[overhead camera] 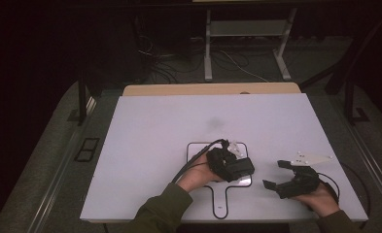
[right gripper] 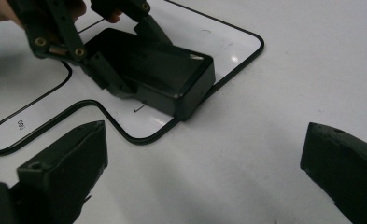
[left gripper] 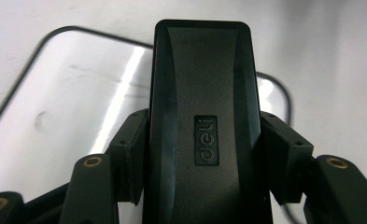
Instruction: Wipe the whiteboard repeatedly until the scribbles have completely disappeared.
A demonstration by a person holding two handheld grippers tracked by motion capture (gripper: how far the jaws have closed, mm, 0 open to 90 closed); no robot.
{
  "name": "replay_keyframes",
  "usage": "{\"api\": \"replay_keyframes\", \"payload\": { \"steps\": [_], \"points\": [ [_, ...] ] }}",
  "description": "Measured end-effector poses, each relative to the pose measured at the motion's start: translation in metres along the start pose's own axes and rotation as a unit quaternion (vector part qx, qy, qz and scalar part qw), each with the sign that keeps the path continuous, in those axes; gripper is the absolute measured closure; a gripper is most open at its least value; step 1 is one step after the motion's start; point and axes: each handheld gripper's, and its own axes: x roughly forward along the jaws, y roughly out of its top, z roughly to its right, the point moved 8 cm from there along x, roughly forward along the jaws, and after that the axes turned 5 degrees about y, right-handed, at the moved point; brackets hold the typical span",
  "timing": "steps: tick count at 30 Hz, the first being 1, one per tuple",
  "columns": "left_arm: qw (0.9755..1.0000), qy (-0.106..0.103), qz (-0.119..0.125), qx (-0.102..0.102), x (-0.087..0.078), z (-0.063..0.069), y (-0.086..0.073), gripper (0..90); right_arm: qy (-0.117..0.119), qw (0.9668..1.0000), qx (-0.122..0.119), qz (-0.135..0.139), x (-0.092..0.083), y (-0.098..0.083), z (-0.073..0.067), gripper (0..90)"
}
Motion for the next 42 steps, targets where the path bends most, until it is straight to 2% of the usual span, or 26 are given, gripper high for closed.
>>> {"api": "replay_keyframes", "payload": {
  "steps": [2,7,12,14,19,21,23,25,26,28,32,38,42],
  "points": [
    [1.0000,-0.005,0.000,-0.001,0.000,0.001,0.000,39.4,0.000,1.0000,0.000,0.000,0.000,0.000,0.000,0.0],
    [0.9995,-0.014,0.016,-0.022,0.001,0.000,0.001,38.9,0.001,1.0000,0.001,0.000,0.000,0.000,0.000,0.0],
    [0.9995,-0.016,0.021,-0.019,0.001,0.000,0.001,37.6,0.001,1.0000,0.002,0.001,-0.001,0.000,0.000,0.0],
    [0.9991,-0.018,0.028,-0.028,0.001,0.001,0.002,36.2,0.001,1.0000,0.002,0.000,-0.001,0.000,0.000,0.0],
    [0.9997,-0.006,0.023,-0.012,0.000,0.001,0.003,38.9,0.001,1.0000,0.002,0.001,-0.001,0.000,0.000,0.0],
    [0.9998,0.007,0.019,-0.004,-0.001,-0.002,0.003,39.2,0.000,1.0000,0.002,0.000,-0.002,0.000,0.000,0.0],
    [0.9996,0.021,0.019,-0.008,-0.001,-0.008,0.003,39.4,0.000,1.0000,0.001,0.000,-0.002,0.000,0.000,0.0],
    [0.9996,0.023,0.016,-0.009,-0.002,-0.015,0.001,39.4,-0.001,1.0000,0.001,0.001,-0.002,0.000,0.000,0.0],
    [0.9993,0.026,0.020,-0.018,-0.002,-0.018,0.001,39.4,-0.001,1.0000,0.001,0.001,-0.002,0.000,0.000,0.0],
    [0.9995,0.021,0.017,-0.019,-0.003,-0.020,0.000,39.5,-0.001,1.0000,0.002,0.001,-0.001,0.000,0.001,0.0],
    [0.9997,0.019,0.011,-0.010,-0.003,-0.012,0.000,39.5,0.000,1.0000,0.002,-0.001,-0.001,0.000,0.001,0.0],
    [1.0000,0.001,0.008,0.000,-0.003,0.004,0.001,39.6,-0.002,1.0000,-0.001,-0.002,-0.001,0.000,0.000,0.0],
    [0.9999,0.004,0.009,0.008,-0.002,0.005,0.002,39.6,-0.003,1.0000,-0.003,-0.003,-0.001,0.000,0.000,0.0]
  ]
}}
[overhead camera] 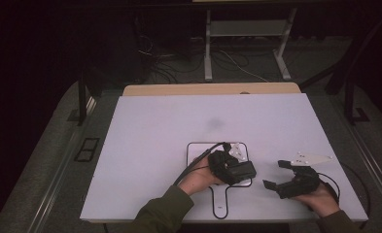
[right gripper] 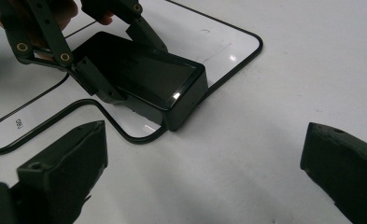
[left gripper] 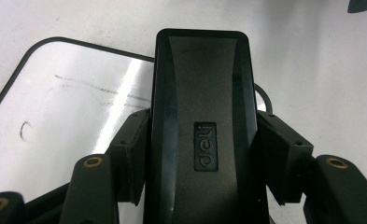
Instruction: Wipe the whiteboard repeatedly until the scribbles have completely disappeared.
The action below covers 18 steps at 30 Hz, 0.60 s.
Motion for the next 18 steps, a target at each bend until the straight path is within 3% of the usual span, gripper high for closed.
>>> {"api": "replay_keyframes", "payload": {
  "steps": [5,13,18],
  "points": [
    [0.9998,0.017,0.004,-0.006,0.001,-0.006,0.001,39.7,-0.002,1.0000,0.001,0.000,-0.001,0.000,0.001,0.0],
    [1.0000,0.001,0.000,-0.003,0.000,0.005,0.000,39.7,-0.002,1.0000,0.000,-0.001,0.000,0.000,0.001,0.0],
    [0.9997,0.021,-0.008,0.002,0.000,0.000,0.000,39.7,-0.002,1.0000,0.000,0.000,0.000,0.000,0.000,0.0]
  ]
}}
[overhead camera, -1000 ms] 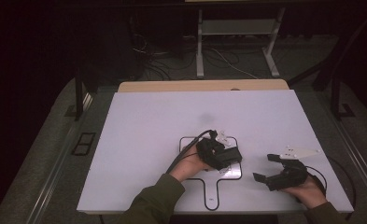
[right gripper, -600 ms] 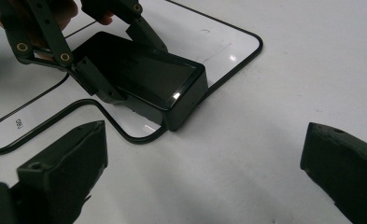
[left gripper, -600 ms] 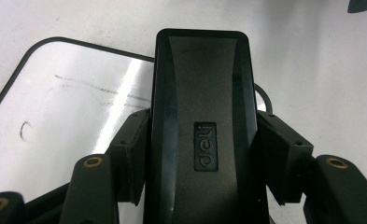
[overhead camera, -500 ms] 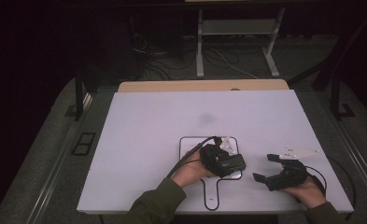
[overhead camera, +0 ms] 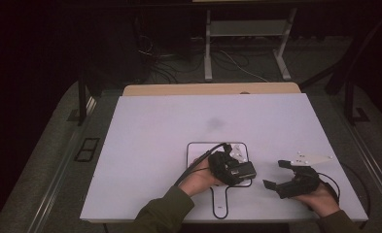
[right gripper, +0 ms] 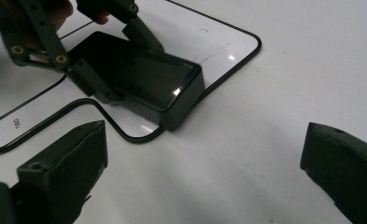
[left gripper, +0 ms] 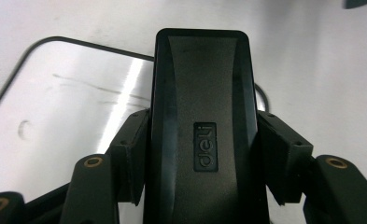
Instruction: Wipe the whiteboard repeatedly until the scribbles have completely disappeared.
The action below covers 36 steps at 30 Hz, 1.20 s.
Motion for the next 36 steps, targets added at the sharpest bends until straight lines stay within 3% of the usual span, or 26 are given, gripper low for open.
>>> {"api": "replay_keyframes", "payload": {
  "steps": [2,6,11,14,20,22,31,33,36],
  "points": [
    [0.9999,0.011,0.001,-0.005,0.000,-0.004,0.000,39.8,-0.001,1.0000,0.001,0.002,0.000,0.000,0.000,0.0],
    [0.9999,0.010,-0.009,-0.007,-0.003,-0.009,-0.005,39.7,-0.002,1.0000,0.003,0.001,-0.001,0.000,0.001,0.0],
    [0.9998,-0.015,-0.015,0.005,-0.007,0.004,-0.008,39.7,-0.001,1.0000,0.000,0.000,0.000,0.000,0.001,0.0],
    [0.9997,-0.017,-0.014,0.008,-0.008,0.010,-0.008,39.7,-0.001,1.0000,0.000,0.000,0.000,0.000,0.000,0.0],
    [0.9998,0.008,-0.018,-0.003,-0.006,-0.008,-0.008,39.7,-0.002,1.0000,0.001,0.001,0.000,0.000,0.000,0.0],
    [0.9998,0.008,-0.015,-0.010,-0.005,-0.013,-0.007,39.7,-0.003,1.0000,0.002,0.001,0.000,0.000,0.001,0.0],
    [0.9996,-0.015,-0.022,0.010,-0.007,0.008,-0.007,39.7,-0.002,1.0000,0.001,0.000,0.000,0.000,0.001,0.0],
    [0.9996,-0.017,-0.022,0.008,-0.008,0.006,-0.008,39.7,-0.002,1.0000,0.002,0.001,0.000,0.000,0.001,0.0],
    [0.9997,-0.006,-0.025,0.001,-0.008,-0.002,-0.010,39.7,-0.003,1.0000,0.002,0.001,0.000,0.000,0.001,0.0]
  ]
}}
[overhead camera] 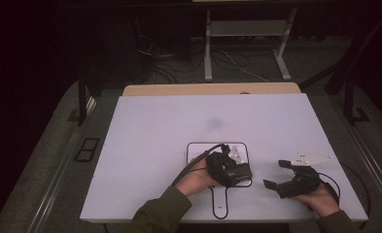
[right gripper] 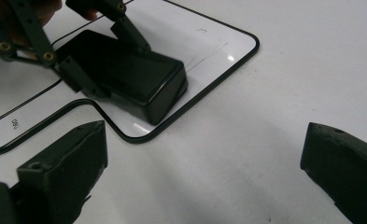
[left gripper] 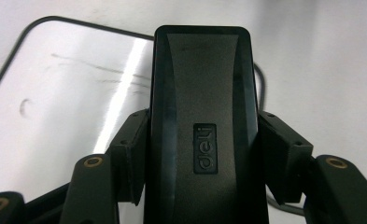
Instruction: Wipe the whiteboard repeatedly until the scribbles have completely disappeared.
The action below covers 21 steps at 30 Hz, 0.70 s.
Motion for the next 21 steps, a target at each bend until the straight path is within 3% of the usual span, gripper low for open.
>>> {"api": "replay_keyframes", "payload": {
  "steps": [4,11,15,17,21],
  "points": [
    [1.0000,0.004,0.001,-0.007,-0.001,-0.006,-0.002,39.7,0.000,1.0000,0.001,0.001,0.000,0.000,0.000,0.0],
    [0.9999,-0.014,-0.003,0.008,-0.003,0.010,-0.003,39.7,0.001,1.0000,-0.001,-0.001,0.000,0.000,0.000,0.0],
    [1.0000,0.000,-0.001,0.000,0.000,0.002,0.001,39.7,0.000,1.0000,-0.002,-0.001,0.001,0.000,0.000,0.0],
    [0.9998,0.019,-0.002,0.001,0.002,-0.005,0.003,39.7,-0.001,1.0000,-0.001,-0.001,0.000,0.000,0.000,0.0],
    [0.9998,0.020,0.002,-0.009,0.004,-0.011,0.005,39.6,-0.002,1.0000,0.003,0.000,-0.001,0.000,0.001,0.0]
  ]
}}
